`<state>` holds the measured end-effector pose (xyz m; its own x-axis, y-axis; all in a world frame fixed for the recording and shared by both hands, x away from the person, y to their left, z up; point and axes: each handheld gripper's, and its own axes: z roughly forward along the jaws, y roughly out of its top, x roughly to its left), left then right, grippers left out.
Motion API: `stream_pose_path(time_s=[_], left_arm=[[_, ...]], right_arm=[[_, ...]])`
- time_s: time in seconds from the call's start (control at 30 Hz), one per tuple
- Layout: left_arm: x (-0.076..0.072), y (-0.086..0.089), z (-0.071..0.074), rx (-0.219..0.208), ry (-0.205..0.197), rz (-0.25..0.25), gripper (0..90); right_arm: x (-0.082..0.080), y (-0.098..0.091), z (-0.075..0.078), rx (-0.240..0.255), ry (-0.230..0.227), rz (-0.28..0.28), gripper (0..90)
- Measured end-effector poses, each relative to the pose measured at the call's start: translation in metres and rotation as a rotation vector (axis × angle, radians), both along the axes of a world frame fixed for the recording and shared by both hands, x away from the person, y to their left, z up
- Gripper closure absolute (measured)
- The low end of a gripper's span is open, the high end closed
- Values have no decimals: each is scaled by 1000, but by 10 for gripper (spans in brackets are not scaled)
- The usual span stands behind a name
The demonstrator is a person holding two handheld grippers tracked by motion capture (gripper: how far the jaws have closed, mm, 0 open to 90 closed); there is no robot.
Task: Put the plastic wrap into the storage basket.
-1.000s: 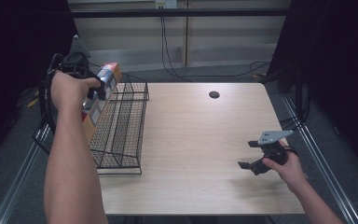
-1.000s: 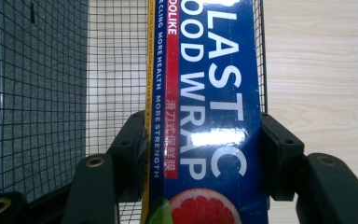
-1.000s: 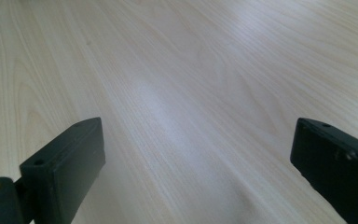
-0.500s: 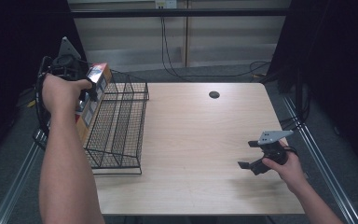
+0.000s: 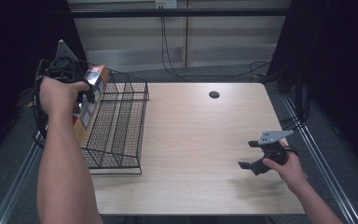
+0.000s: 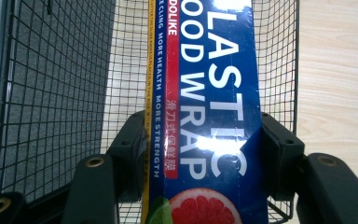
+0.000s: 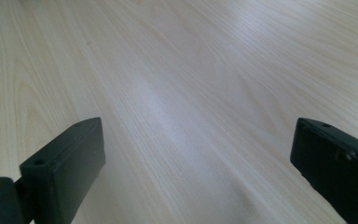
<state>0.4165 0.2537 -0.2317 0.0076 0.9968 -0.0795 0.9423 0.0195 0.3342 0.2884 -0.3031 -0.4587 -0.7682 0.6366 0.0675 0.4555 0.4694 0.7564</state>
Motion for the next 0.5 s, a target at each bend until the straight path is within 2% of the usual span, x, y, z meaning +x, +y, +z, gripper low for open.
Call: stream_pose_path(time_s=[0.17, 0.27, 0.4, 0.43, 0.5], left_arm=[[0, 4, -1, 5, 7, -9, 438], [0, 4, -2, -4, 3, 16, 438], [-1, 7, -2, 1, 6, 2, 438], [-1, 7, -2, -7, 1, 16, 438], [-1, 9, -2, -9, 6, 12, 438]], right_arm=[[0, 0, 0, 0, 1, -1, 29], [0, 0, 0, 0, 3, -1, 29], [0, 0, 0, 0, 1, -1, 29], [0, 0, 0, 1, 2, -1, 29], [0, 0, 0, 0, 0, -1, 29]])
